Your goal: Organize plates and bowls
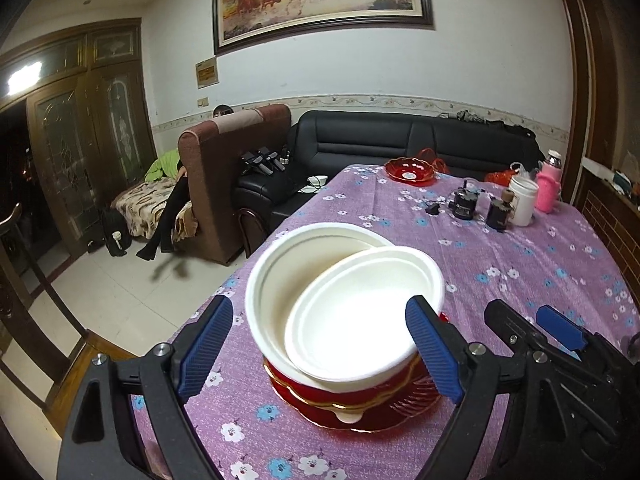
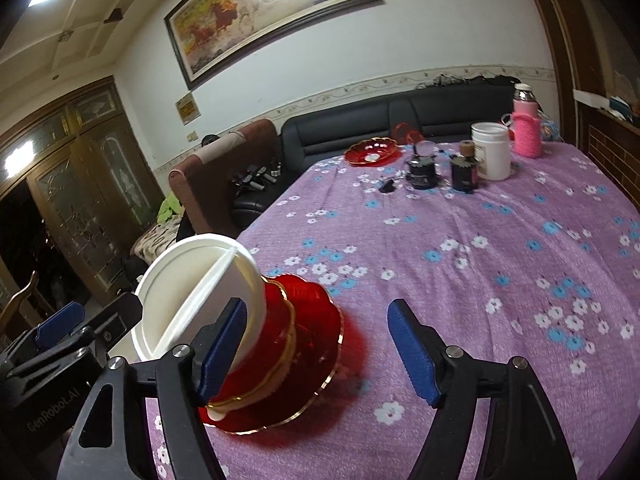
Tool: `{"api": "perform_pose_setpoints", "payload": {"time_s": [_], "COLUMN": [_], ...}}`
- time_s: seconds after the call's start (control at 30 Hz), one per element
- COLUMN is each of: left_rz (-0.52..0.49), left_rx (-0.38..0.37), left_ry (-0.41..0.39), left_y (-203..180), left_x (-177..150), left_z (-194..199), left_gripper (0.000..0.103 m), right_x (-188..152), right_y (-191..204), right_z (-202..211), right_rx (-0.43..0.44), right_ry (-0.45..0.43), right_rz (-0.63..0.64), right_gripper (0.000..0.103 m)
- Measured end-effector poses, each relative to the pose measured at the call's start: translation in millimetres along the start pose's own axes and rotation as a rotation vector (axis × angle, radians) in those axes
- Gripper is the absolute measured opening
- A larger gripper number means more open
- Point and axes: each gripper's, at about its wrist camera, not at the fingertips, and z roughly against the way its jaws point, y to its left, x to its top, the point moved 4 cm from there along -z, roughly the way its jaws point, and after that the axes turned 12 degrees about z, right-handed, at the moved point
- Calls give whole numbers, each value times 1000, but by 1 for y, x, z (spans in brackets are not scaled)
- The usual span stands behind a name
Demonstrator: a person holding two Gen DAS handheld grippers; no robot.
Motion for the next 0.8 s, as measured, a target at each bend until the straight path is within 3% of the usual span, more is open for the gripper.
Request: {"api": "perform_pose_setpoints", "payload": {"time_s": [0.43, 0.8], "left_rz": [-84, -91], "left_rx": [3, -25], "left_ry": [12, 52], "left_y": [-35, -48], "left_x": [-23, -35], "left_z": [4, 3], "left_gripper": [88, 88], "right_x": [-27, -36], "right_y": [-29, -47], "right_z": [14, 24], "right_rx": [-84, -142], "right_ry": [25, 26], "right_rz": [-43, -55], "right_gripper": [78, 78]}}
